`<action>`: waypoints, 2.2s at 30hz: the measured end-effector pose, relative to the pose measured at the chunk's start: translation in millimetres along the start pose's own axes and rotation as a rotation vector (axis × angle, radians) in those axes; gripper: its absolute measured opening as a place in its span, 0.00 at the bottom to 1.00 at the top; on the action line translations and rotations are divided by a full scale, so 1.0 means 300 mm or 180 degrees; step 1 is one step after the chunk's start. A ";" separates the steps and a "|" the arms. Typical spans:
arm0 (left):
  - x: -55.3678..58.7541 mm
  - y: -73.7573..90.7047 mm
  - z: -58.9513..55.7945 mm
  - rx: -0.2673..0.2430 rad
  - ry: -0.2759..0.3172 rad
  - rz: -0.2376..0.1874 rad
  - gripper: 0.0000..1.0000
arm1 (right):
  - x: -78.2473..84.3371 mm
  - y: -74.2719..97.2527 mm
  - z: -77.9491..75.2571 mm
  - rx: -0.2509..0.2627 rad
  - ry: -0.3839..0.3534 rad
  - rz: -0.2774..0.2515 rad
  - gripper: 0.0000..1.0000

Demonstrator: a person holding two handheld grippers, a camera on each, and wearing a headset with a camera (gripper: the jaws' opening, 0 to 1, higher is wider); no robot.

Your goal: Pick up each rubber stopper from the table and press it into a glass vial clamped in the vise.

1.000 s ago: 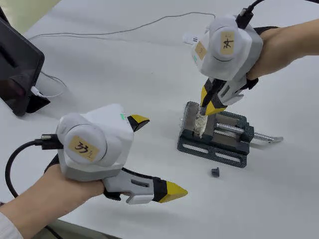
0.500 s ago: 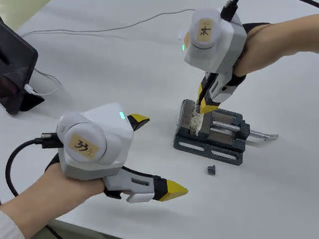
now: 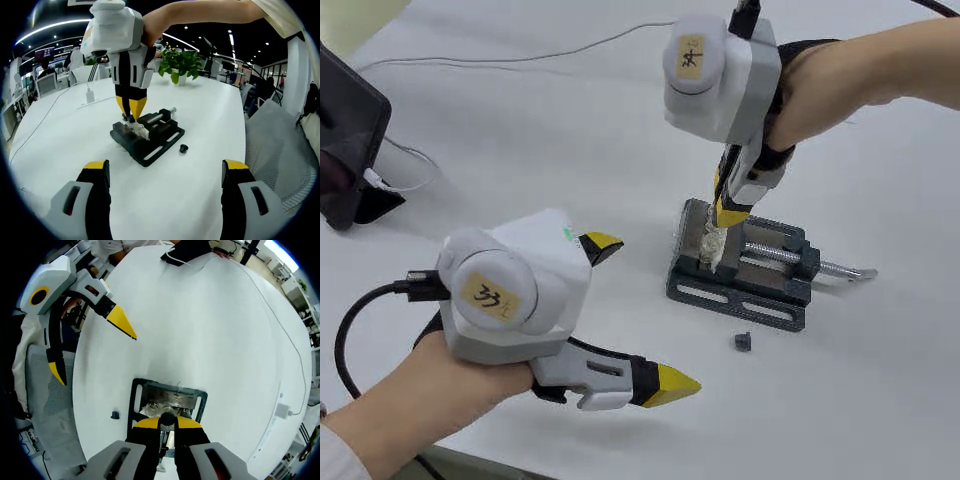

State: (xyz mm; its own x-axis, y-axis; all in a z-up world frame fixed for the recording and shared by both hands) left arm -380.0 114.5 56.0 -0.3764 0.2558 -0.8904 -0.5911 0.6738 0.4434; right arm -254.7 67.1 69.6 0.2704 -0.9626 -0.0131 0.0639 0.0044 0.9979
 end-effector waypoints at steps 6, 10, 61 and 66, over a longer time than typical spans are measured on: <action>0.002 0.006 -0.002 -0.0003 -0.0002 0.0004 0.91 | -0.001 -0.002 -0.002 -0.0006 0.0113 -0.0062 0.06; 0.005 0.009 -0.003 -0.0006 0.0006 0.0012 0.91 | -0.001 0.001 0.009 0.0019 0.0172 -0.0074 0.06; 0.019 0.009 0.020 -0.0025 0.0059 0.0025 0.90 | 0.028 0.011 -0.018 -0.0070 -0.0060 -0.0656 0.00; 0.024 0.006 0.017 -0.0008 0.0063 0.0040 0.90 | 0.027 0.008 -0.020 -0.0059 -0.0055 -0.0664 0.00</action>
State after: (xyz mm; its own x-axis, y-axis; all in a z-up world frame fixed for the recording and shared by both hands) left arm -380.1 121.3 49.9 -0.3979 0.2504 -0.8826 -0.5881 0.6688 0.4548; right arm -246.4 60.9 71.6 0.2329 -0.9477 -0.2181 0.1345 -0.1907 0.9724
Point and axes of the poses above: the centre of the closed fingertips' face, and the gripper's own axes: y roughly backward along the fingers, z roughly to its left, x roughly out of its underside, the point moved 4 cm from there along y, roughly backward along the fingers, and after that the axes turned 1 degree about -x, right-handed, at the moved point
